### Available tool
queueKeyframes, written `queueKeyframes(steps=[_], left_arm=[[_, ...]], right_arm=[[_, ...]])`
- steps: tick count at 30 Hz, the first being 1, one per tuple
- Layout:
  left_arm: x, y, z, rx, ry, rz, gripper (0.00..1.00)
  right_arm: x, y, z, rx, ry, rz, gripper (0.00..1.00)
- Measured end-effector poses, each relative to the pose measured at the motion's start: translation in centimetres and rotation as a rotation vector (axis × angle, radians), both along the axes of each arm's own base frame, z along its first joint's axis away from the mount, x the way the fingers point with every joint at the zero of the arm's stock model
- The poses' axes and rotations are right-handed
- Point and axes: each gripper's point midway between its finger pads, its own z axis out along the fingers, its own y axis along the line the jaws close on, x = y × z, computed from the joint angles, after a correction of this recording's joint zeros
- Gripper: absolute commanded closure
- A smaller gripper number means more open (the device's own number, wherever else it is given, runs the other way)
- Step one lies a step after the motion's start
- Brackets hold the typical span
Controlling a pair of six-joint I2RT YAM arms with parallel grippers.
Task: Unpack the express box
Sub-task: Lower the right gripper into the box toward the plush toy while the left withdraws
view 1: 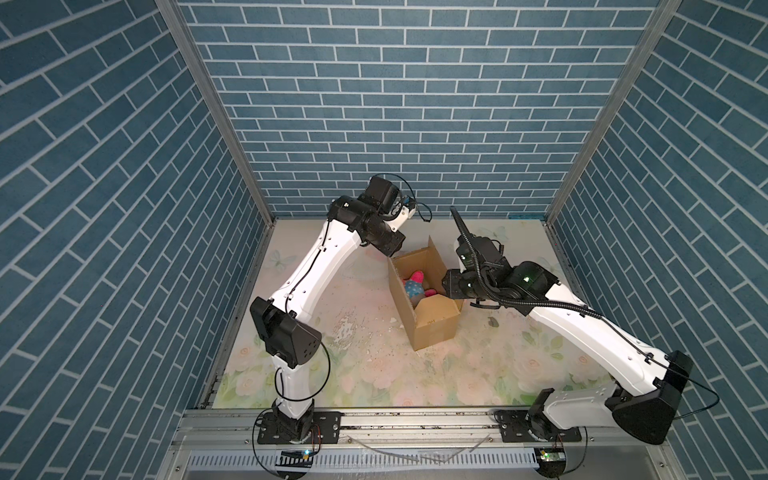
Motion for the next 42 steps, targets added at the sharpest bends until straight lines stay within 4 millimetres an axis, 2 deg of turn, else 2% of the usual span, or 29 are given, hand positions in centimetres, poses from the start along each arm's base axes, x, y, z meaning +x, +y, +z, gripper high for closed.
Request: queueKeyframes(steps=[5, 9, 11, 13, 16, 20, 23, 27, 30, 33, 40, 42], left_arm=[[-0.7, 0.5, -1.6, 0.015, 0.072, 0.039, 0.52], [-0.3, 1.2, -1.8, -0.001, 0.091, 0.093, 0.49], [0.2, 2.2, -1.6, -0.033, 0.093, 0.142, 0.49], [0.7, 3.8, -1.0, -0.078, 0.089, 0.203, 0.49], [1.0, 7.4, 0.5, -0.179, 0.060, 0.325, 0.48], [-0.4, 12.7, 2.5, -0.356, 0.006, 0.485, 0.48], [-1.8, 14.9, 2.6, -0.463, -0.017, 0.556, 0.48], [-3.1, 15.2, 0.3, -0.544, 0.030, 0.589, 0.48], [-3.5, 15.1, -2.3, -0.578, 0.093, 0.609, 0.48], [-3.7, 15.2, -3.9, -0.597, 0.133, 0.625, 0.48], [-3.3, 15.1, -3.7, -0.637, 0.121, 0.614, 0.48], [-3.3, 15.1, -3.7, -0.644, 0.116, 0.612, 0.48]], right_arm=[[-0.1, 0.4, 4.3, -0.011, -0.066, 0.046, 0.59], [-1.2, 1.8, 8.3, -0.016, -0.139, 0.123, 0.78], [-1.4, 2.6, 9.1, -0.027, -0.151, 0.151, 0.82], [-1.2, 3.5, 9.0, -0.049, -0.138, 0.161, 0.82], [0.1, 5.1, 6.8, -0.112, -0.093, 0.165, 0.82], [1.6, 7.0, 1.4, -0.228, 0.001, 0.173, 0.80], [2.3, 7.6, -1.6, -0.267, 0.055, 0.176, 0.72], [3.0, 7.4, -3.5, -0.269, 0.107, 0.170, 0.57], [3.7, 7.3, -4.4, -0.261, 0.133, 0.159, 0.53], [4.0, 7.0, -6.2, -0.270, 0.175, 0.154, 0.52], [4.4, 7.3, -10.4, -0.298, 0.268, 0.159, 0.46], [4.6, 7.6, -11.4, -0.300, 0.288, 0.157, 0.35]])
